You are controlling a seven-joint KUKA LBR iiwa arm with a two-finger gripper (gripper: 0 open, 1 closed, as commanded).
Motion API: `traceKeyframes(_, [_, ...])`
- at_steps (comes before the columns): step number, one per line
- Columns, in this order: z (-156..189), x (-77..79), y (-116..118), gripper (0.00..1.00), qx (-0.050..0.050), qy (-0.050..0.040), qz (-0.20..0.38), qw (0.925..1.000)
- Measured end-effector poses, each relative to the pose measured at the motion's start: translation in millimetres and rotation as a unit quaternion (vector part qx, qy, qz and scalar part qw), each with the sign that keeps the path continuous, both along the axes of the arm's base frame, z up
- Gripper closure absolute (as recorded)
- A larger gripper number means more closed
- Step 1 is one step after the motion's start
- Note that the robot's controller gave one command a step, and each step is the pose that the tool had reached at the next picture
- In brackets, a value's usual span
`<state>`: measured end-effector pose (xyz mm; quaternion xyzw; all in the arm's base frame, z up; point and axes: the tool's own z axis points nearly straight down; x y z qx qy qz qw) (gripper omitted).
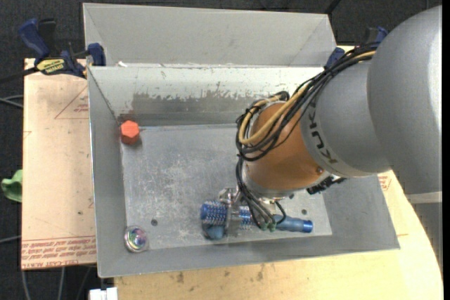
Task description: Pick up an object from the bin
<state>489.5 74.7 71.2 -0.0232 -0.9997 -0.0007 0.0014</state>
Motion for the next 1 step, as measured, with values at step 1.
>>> traceKeyframes(1, [120.5,-3.2,12.8,1.00,0.001,-0.0055,0.013,0.9999])
